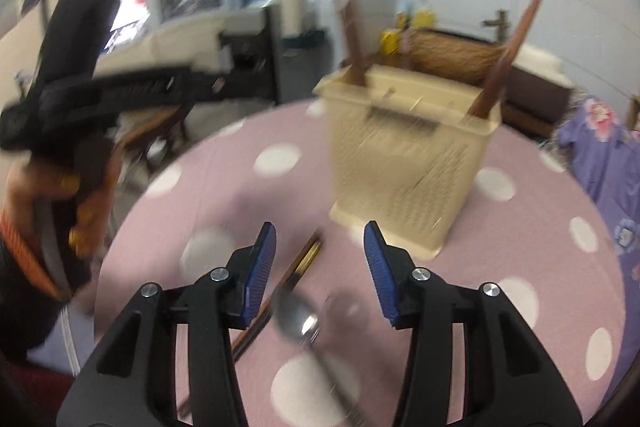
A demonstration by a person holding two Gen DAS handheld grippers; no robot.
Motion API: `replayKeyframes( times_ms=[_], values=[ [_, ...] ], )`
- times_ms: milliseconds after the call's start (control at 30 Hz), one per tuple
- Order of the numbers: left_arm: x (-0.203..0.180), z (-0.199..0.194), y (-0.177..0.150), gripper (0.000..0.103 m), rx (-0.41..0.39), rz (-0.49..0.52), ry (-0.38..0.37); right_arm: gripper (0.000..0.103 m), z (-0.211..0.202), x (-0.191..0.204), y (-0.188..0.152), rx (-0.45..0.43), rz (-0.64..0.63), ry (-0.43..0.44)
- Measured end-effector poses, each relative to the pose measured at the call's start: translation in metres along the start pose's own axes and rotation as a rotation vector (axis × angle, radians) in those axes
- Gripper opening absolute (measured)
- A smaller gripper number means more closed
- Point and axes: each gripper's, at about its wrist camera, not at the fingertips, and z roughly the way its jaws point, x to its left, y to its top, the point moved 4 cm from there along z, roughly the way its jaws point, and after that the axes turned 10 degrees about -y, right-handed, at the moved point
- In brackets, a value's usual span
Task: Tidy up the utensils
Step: 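Move both tools back down toward the remaining utensils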
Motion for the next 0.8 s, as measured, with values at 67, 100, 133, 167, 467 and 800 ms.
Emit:
replayKeyframes(
  times_ms=[67, 100, 133, 167, 467, 800],
  values=[
    [0.007, -0.001, -0.018, 0.068, 0.033, -0.012, 0.018, 0.047, 0.006, 0.012, -0.018, 0.038, -0.06, -0.026],
    [0.01, 0.0, -0.024, 0.068, 0.045, -0.019, 0.02, 0.047, 0.008, 0.015, -0.026, 0.05, -0.083, -0.042],
    [0.015, 0.001, -0.032, 0.068, 0.063, -0.036, 0.022, 0.047, 0.01, 0.016, -0.031, 0.059, -0.092, -0.049],
    [0.018, 0.003, -0.038, 0.068, 0.076, -0.051, 0.022, 0.047, 0.012, 0.014, -0.037, 0.07, -0.092, -0.061],
    [0.028, 0.0, -0.064, 0.068, 0.119, -0.091, 0.006, 0.051, 0.031, -0.066, -0.062, 0.241, 0.271, 0.003],
    [0.029, -0.008, -0.068, 0.068, 0.114, -0.097, 0.001, 0.062, 0.008, -0.023, -0.095, 0.312, 0.157, 0.011]
  ],
)
